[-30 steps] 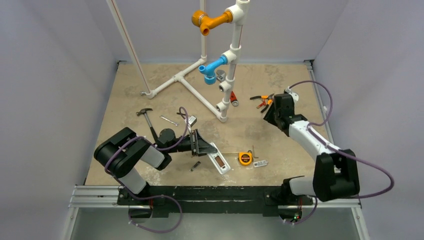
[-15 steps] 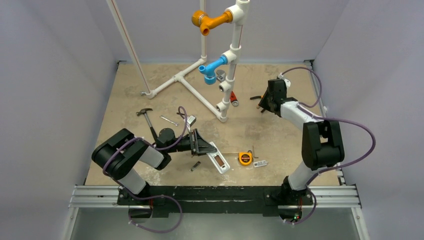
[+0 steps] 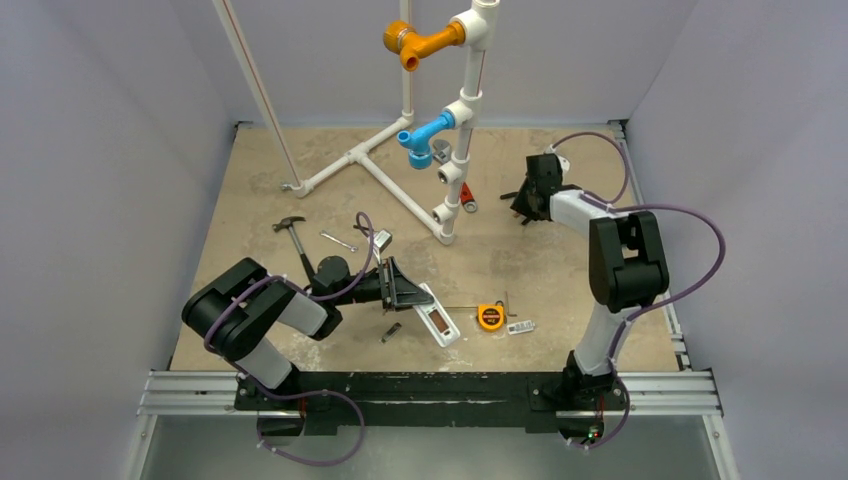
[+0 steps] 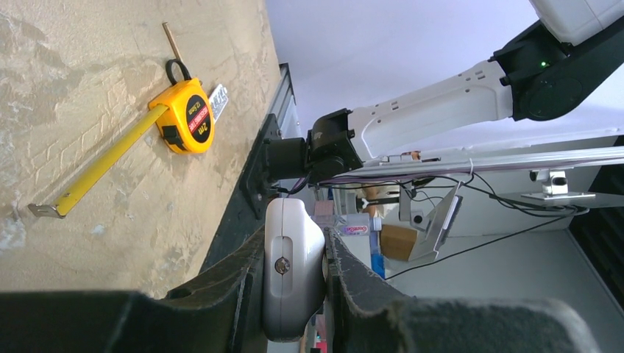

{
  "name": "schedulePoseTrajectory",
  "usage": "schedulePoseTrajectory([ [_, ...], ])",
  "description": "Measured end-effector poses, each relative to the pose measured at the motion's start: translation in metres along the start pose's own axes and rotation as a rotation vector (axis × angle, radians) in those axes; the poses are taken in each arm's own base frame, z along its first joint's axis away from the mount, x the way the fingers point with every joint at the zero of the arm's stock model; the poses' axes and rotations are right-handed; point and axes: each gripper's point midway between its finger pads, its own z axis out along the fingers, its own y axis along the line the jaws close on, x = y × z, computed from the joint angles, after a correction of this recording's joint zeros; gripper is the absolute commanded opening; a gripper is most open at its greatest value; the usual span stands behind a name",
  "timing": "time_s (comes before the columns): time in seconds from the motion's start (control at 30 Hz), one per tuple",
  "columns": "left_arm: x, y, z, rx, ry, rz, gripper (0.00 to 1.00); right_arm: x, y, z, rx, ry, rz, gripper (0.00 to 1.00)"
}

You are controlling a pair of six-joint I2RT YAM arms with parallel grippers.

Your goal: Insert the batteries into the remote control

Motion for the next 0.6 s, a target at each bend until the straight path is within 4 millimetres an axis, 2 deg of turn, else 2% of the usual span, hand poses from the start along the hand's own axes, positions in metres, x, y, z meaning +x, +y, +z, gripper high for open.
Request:
schedulePoseTrajectory([
  [0.33, -0.001, -0.002, 0.0, 0.014, -0.002, 0.005, 0.0, 0.008, -0.011, 0.016, 0.072, 0.032, -0.006, 0.28],
  [0.47, -0.001, -0.003, 0.0, 0.014, -0.002, 0.005, 0.0, 0.004, -0.011, 0.018, 0.087, 0.023, -0.007, 0.27],
  [0.6, -0.001, -0.003, 0.0, 0.014, -0.001, 0.005, 0.0, 0.0, -0.012, 0.022, 0.103, 0.016, -0.017, 0.22],
])
